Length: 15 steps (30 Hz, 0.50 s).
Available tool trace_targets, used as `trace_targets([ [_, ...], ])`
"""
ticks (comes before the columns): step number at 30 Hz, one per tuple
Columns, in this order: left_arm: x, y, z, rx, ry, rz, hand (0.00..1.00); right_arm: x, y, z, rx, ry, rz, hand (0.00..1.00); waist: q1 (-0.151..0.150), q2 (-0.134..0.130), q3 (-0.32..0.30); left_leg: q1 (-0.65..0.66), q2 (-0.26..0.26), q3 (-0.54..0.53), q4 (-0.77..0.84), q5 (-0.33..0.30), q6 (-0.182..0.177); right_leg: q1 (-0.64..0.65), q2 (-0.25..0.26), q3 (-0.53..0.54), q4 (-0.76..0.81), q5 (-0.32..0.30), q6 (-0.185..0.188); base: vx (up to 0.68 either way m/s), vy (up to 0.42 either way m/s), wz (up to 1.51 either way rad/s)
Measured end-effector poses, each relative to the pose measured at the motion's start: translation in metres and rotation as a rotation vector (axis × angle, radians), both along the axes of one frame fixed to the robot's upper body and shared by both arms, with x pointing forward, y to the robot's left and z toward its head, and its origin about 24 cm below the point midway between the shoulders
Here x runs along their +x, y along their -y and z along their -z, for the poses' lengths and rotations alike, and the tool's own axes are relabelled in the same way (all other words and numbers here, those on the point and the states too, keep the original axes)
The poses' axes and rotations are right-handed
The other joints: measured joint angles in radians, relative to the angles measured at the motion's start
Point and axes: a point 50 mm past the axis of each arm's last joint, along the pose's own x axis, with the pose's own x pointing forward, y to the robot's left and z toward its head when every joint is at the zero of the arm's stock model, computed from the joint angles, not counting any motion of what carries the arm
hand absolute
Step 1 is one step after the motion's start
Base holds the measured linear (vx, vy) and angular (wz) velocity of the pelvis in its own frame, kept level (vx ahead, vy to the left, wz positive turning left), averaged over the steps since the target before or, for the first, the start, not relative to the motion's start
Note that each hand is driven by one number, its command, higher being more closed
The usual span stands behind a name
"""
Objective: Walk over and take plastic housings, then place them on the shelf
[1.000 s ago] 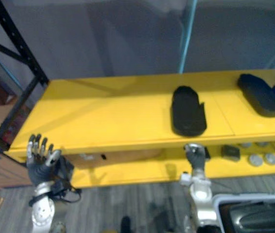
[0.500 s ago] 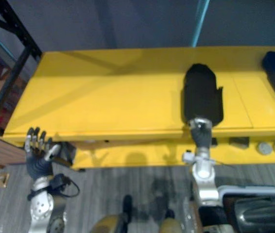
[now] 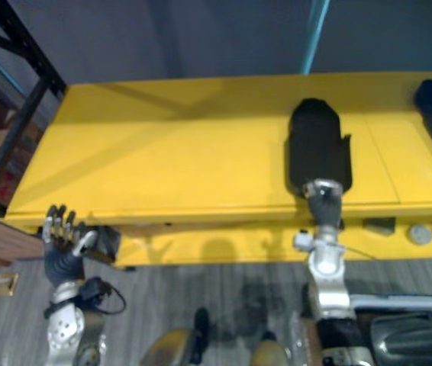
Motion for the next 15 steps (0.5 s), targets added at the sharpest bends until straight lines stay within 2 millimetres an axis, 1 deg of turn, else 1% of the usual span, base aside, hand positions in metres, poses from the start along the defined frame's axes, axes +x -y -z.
trace_targets([
  [2,0.000,0.000,0.000,0.000,-0.003,0.000,0.00,0.003,0.003,0.000,0.004,-0.003,0.012,1.00,0.002,0.002,0.001,0.000,-0.002,0.000,0.006,-0.002,0.002,-0.001,-0.002,0.002,0.008,-0.005,-0.008,0.00,0.000,0.00],
  [6,0.000,0.000,0.001,-0.002,-0.007,0.001,0.00,0.007,0.007,-0.002,-0.004,-0.005,0.019,1.00,0.009,0.012,0.007,0.000,-0.004,-0.002,0.022,-0.005,0.002,-0.002,-0.005,0.008,0.029,-0.022,0.002,0.00,0.000,0.00],
  [10,0.000,0.000,0.001,-0.003,-0.010,0.001,0.00,0.012,0.010,-0.005,-0.009,-0.003,0.024,1.00,0.010,0.023,0.013,-0.001,-0.002,-0.005,0.031,-0.006,0.001,-0.004,-0.004,0.008,0.045,-0.033,-0.002,0.00,0.000,0.00],
  [12,0.001,0.001,0.001,-0.004,-0.014,0.004,0.00,0.018,0.014,-0.008,0.001,0.001,0.035,1.00,0.011,0.028,0.015,-0.001,-0.001,-0.006,0.032,-0.005,0.000,-0.005,-0.004,0.008,0.049,-0.034,-0.002,0.00,0.000,0.00],
  [15,0.001,0.002,0.001,-0.005,-0.013,0.010,0.00,0.023,0.019,-0.012,0.018,0.007,0.057,1.00,0.012,0.031,0.017,-0.002,-0.004,-0.006,0.033,-0.005,-0.001,-0.011,-0.008,0.008,0.060,-0.039,-0.003,0.00,0.000,0.00],
])
